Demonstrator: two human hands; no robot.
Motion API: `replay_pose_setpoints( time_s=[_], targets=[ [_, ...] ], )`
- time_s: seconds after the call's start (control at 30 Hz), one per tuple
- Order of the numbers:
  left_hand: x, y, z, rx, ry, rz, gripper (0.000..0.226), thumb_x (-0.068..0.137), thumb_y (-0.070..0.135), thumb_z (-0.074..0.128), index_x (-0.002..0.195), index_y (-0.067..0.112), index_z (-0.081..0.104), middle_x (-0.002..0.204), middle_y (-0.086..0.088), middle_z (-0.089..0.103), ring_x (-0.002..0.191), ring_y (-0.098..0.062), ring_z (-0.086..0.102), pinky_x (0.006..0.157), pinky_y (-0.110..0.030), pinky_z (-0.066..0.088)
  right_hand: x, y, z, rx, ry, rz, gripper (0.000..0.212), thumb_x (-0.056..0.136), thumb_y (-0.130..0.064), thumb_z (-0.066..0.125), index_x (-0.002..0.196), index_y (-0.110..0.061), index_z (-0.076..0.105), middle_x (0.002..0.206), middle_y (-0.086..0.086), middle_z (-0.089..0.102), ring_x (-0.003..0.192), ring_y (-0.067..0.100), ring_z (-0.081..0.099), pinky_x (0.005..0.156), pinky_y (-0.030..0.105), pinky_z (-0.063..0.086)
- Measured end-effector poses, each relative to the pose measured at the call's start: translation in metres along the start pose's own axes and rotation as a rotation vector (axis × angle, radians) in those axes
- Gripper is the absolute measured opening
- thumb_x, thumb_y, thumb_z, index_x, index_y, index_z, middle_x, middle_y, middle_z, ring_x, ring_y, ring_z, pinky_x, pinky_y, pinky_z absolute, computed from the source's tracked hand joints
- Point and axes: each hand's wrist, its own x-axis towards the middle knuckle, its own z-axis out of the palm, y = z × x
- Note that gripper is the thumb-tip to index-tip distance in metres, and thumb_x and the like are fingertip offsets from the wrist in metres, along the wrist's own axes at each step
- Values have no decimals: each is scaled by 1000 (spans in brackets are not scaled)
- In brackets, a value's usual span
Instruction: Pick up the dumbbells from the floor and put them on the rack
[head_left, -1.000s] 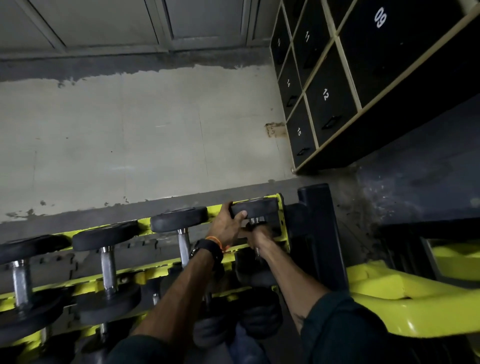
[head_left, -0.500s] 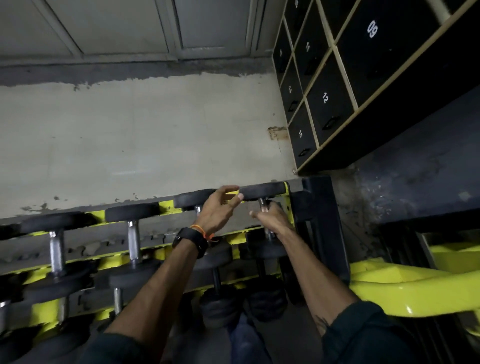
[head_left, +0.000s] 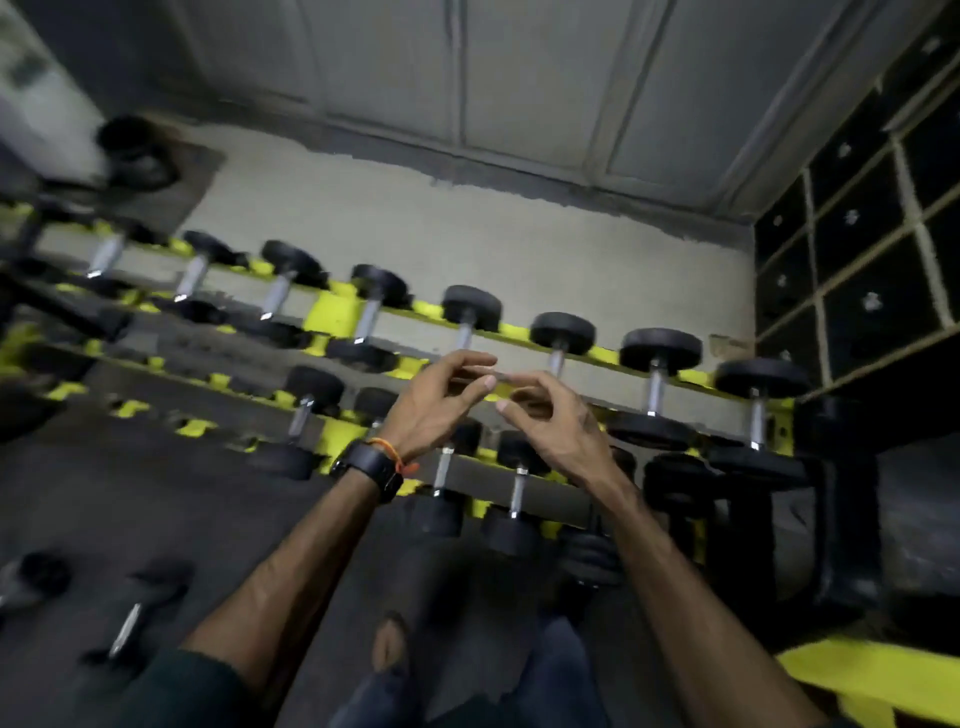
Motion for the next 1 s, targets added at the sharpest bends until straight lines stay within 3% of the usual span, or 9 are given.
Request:
replay_pose_setpoints(
  time_s=[0.1,0.23,0.5,0.67,0.8,0.93,1.0],
  targets=[
    [-90,-23,-82,48,158,-44,36,96,55,66,128,39,68,119,14,76,112,-4,71,102,-44,59,-30,-66,82,-13,-141,-112,39,93,-45,79,128,-35,66,117,-12,74,112,-2,69,100,27,59],
    [-229,-63,-177,45,418,-127,30,99,46,67,128,36,69,119,15,75,112,0,70,103,-42,57,-72,-138,204,-66,-324,-260,42,87,-55,78,126,-47,63,115,-14,73,109,1,70,100,37,59],
    [-499,-134,-266,-5,899,-312,32,98,52,64,128,42,66,121,17,72,115,0,67,105,-41,56,-182,-226,414,-63,-662,-542,55,85,-49,82,134,-40,61,117,-16,68,109,2,68,98,34,59],
    [-632,-179,-310,-74,1067,-395,29,97,48,67,126,43,67,120,18,72,111,2,68,105,-35,55,-262,-272,534,-128,-826,-612,55,89,-35,85,138,-34,61,119,-13,71,112,-1,67,95,23,56],
    [-747,-242,-347,-146,1153,-478,27,98,41,69,124,41,69,118,17,74,108,1,69,104,-31,54,-319,-290,654,-198,-941,-584,44,90,-29,84,130,-32,67,112,-10,73,105,5,72,95,31,61],
    [-839,-308,-401,-219,1210,-537,26,100,26,70,125,30,72,114,12,76,103,4,70,101,-25,55,-371,-299,771,-239,-990,-482,39,86,-32,84,118,-47,67,110,-6,74,95,10,75,97,43,62],
    [-885,-337,-447,-232,1214,-549,26,100,27,69,125,31,72,114,13,76,104,3,70,98,-20,55,-404,-318,837,-243,-1003,-435,38,90,-26,84,122,-39,68,111,-5,73,93,8,74,98,40,62]
  ],
)
